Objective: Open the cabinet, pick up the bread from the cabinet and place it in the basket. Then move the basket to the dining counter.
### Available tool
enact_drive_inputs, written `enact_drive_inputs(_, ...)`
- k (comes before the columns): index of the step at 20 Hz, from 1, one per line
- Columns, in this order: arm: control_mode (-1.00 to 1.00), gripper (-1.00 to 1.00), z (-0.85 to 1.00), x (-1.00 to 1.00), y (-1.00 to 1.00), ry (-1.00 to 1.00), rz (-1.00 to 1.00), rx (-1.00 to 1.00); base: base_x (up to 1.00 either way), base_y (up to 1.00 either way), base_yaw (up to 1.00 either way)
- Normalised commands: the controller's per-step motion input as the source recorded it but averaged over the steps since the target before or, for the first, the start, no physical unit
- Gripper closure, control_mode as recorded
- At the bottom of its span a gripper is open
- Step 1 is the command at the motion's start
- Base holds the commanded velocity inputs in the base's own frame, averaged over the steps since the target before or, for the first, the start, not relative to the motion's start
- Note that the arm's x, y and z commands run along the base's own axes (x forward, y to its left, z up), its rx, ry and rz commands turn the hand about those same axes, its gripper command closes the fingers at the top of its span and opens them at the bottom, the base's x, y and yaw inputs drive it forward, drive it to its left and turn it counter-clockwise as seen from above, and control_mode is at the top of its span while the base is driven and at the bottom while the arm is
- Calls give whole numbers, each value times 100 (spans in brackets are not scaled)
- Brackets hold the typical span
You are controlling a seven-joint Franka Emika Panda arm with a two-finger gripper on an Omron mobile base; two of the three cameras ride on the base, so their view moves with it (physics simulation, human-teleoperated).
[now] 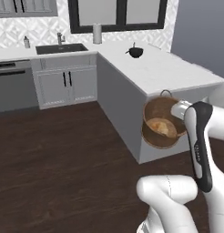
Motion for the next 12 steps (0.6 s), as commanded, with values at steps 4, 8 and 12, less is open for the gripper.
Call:
enact_drive_inputs(4, 100, 100, 0, 0, 0, 0, 0, 0, 93, -98, 25)
enact_drive_inputs(8, 100, 100, 0, 0, 0, 0, 0, 0, 72, -100, 17)
enact_drive_inputs(12, 100, 100, 0, 0, 0, 0, 0, 0, 78, -100, 21)
